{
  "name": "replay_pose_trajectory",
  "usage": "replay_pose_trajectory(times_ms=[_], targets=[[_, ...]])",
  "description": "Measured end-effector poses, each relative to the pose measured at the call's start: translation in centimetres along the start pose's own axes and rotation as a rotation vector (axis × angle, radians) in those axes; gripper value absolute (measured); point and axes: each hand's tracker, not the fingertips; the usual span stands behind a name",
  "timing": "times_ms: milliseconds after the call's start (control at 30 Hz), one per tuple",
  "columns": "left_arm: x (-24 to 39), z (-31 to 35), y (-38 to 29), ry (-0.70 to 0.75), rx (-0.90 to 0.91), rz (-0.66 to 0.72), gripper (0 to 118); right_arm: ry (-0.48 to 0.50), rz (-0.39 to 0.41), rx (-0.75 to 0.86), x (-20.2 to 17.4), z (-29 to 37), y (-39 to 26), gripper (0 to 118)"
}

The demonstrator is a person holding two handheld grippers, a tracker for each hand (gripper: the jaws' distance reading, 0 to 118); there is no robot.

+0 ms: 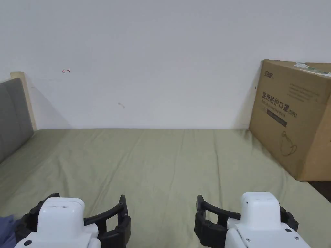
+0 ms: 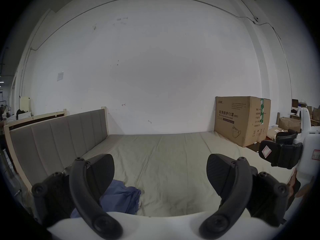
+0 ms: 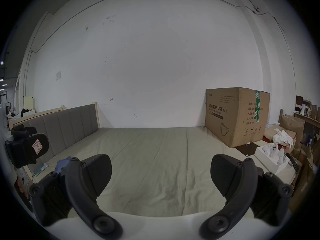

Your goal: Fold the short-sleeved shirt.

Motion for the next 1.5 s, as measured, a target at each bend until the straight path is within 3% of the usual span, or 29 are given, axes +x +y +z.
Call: replay_pose_trajectory(times_ms=[233, 300, 333, 367, 467, 533, 600, 667, 767, 833, 933, 1067, 1100, 1133, 1200, 1233, 1300, 1400, 1500], targets=[[-0.2, -0.1, 0.2, -0.004, 0.015, 0.016, 110, -0.011, -0.02, -0.003, -0.2, -0.2, 0.9, 114], [-1.0, 0.0, 0.4, -0.057, 0.031, 0.145, 110, -0.04, 0.067, 0.032, -1.0, -0.2, 1.9, 114], [-1.6, 0.0, 0.3, -0.088, 0.051, 0.241, 110, -0.081, 0.141, 0.042, -1.8, -0.4, 2.3, 114], [-2.4, 0.1, 0.0, -0.112, 0.078, 0.386, 110, -0.132, 0.266, 0.064, -2.9, -0.5, 2.7, 114], [-4.7, -0.3, -2.6, -0.111, 0.133, 0.878, 111, -0.224, 0.72, 0.172, -6.4, -0.9, 2.2, 114], [-5.7, -0.8, -4.9, -0.088, 0.077, 1.112, 111, -0.169, 1.0, 0.198, -8.2, -1.1, 1.2, 114], [-6.2, -1.4, -7.2, -0.072, 0.015, 1.157, 111, -0.135, 1.225, 0.16, -9.8, -1.3, -0.6, 114], [-6.1, -1.5, -8.1, 0.007, -0.02, 1.055, 111, -0.096, 1.262, 0.141, -10.7, -1.3, -2.2, 114], [-5.9, -1.8, -7.5, 0.059, -0.069, 0.924, 111, 0.027, 1.124, -0.004, -11.0, -1.8, -3.0, 114], [-5.4, -1.7, -5.7, 0.032, -0.045, 0.821, 110, 0.031, 0.944, -0.022, -10.4, -2.1, -2.2, 114], [-4.2, -1.8, -2.2, -0.006, -0.004, 0.502, 110, 0.024, 0.521, -0.048, -8.0, -2.4, 0.9, 114], [-0.6, -1.0, 1.0, -0.023, 0.081, 0.032, 110, -0.011, -0.063, 0.039, -2.6, -1.6, 2.8, 114], [0.2, -0.7, 1.4, -0.01, 0.089, -0.08, 110, -0.015, -0.174, 0.067, -1.3, -1.1, 2.8, 114], [0.7, -0.4, 1.3, -0.004, 0.097, -0.158, 110, -0.05, -0.236, 0.065, -0.6, -0.7, 2.6, 114], [1.8, 0.1, 0.8, 0.041, 0.13, -0.261, 110, -0.097, -0.213, 0.05, 0.9, -0.7, 2.0, 114], [1.8, 0.1, 0.6, 0.057, 0.133, -0.276, 110, -0.121, -0.152, 0.048, 1.1, -0.8, 1.6, 114], [1.7, 0.1, 0.5, 0.04, 0.122, -0.188, 110, -0.171, -0.041, 0.034, 0.6, -0.5, 1.2, 114], [0.8, -0.2, 1.1, -0.003, 0.056, -0.035, 110, -0.13, 0.011, 0.076, -0.1, 0.0, 1.2, 114], [0.0, -0.5, 1.6, -0.016, 0.048, 0.028, 110, -0.157, 0.084, 0.094, -1.0, 0.1, 1.8, 114]])
